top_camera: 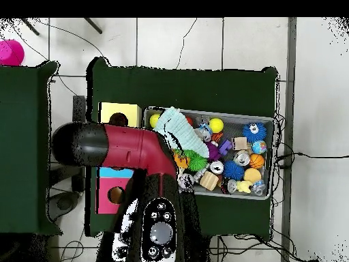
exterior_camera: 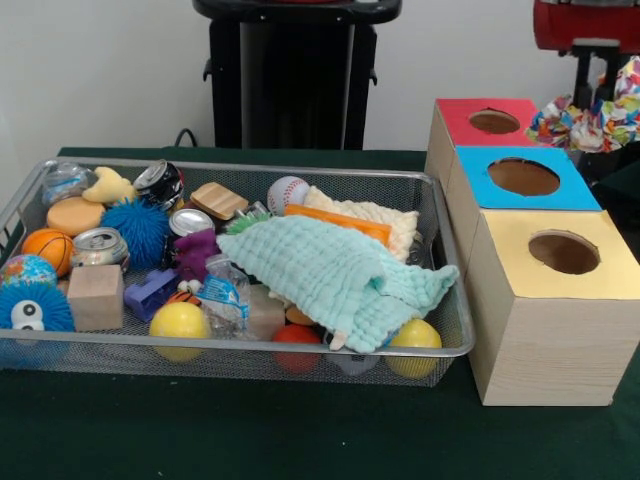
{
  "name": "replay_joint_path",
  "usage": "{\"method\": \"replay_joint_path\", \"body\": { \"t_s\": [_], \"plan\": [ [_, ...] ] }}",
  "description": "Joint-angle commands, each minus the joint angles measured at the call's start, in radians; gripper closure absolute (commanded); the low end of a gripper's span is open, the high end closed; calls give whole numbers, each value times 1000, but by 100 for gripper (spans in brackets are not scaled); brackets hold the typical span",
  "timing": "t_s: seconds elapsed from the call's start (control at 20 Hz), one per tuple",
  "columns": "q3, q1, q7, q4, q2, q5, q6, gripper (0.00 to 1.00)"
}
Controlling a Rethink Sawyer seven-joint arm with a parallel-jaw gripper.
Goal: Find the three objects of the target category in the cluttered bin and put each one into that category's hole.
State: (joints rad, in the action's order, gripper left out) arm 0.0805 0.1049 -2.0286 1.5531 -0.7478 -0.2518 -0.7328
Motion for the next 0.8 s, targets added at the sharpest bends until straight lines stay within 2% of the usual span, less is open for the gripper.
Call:
{"method": "replay_joint_path", "body": {
  "t_s": [0.05,0.4,0.6,0.8],
  "plan": [
    [56,12,-317,-43,84,-27,41,100],
    [56,3,-303,-100,116,-7,28,100],
    [55,1,-309,-93,151,-18,52,100],
    [52,7,-307,-88,189,-24,118,100]
  ]
}}
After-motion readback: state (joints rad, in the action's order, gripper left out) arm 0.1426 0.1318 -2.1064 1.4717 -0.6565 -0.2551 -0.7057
